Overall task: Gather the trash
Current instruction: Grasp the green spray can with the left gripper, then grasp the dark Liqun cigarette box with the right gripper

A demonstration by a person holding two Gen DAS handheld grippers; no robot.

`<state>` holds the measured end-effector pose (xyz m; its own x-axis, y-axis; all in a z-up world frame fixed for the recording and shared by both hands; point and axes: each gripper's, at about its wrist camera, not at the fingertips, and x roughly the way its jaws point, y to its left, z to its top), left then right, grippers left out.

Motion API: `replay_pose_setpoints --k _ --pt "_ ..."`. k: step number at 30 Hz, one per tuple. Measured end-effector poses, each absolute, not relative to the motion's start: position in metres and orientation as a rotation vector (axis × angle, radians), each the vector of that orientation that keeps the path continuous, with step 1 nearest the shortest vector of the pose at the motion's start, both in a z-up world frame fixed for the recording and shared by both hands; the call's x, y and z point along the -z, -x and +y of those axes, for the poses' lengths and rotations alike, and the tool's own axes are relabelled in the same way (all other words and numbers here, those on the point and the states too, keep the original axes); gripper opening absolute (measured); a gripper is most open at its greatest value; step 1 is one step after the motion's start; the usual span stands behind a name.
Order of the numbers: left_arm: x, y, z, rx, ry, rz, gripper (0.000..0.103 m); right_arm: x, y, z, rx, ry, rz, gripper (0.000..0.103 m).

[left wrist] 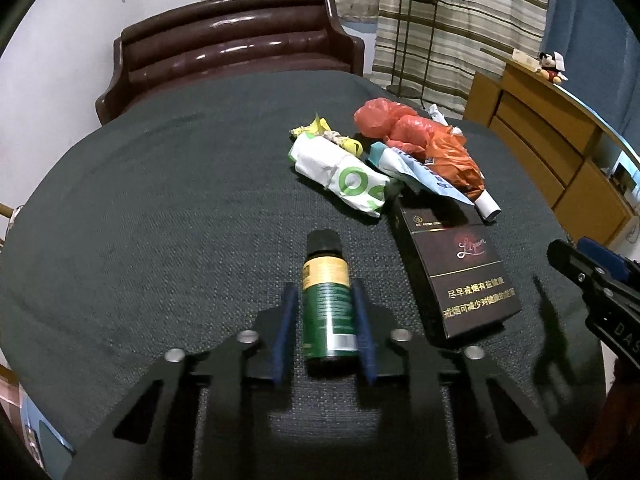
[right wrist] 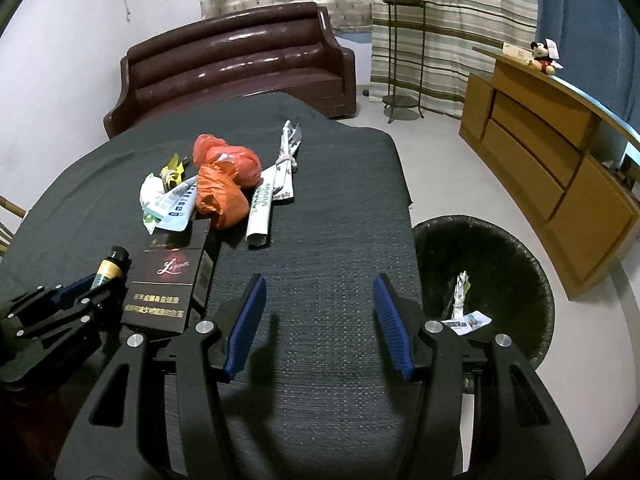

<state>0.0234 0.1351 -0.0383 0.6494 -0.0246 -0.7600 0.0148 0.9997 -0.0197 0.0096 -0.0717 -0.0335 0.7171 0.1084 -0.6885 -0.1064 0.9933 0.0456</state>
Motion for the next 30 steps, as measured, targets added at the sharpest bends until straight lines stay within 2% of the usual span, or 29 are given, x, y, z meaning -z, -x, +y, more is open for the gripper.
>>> replay_pose_setpoints --k 8,11,14,21,30 --pt "0.034 -0.019 0.151 0.005 0.012 0.84 0.024 0.031 -0.011 -0.058 -0.149 0.011 0.762 0.056" --pt "0.029 -0.017 0.162 -0.02 0.0 0.819 0.024 0.029 -0.011 -0.048 -0.164 0.015 0.756 0.063" --pt "0.026 -0.017 0.175 -0.046 0.005 0.808 0.024 0.028 -0.011 -0.037 -0.187 0.018 0.753 0.064" --pt "0.022 -0.02 0.205 -0.104 0.025 0.793 0.024 0.03 -0.01 -0.006 -0.244 0.05 0.762 0.074" --pt "0.025 -0.022 0.217 -0.123 0.05 0.803 0.024 0.044 -0.015 0.023 -0.239 0.107 0.823 0.075"
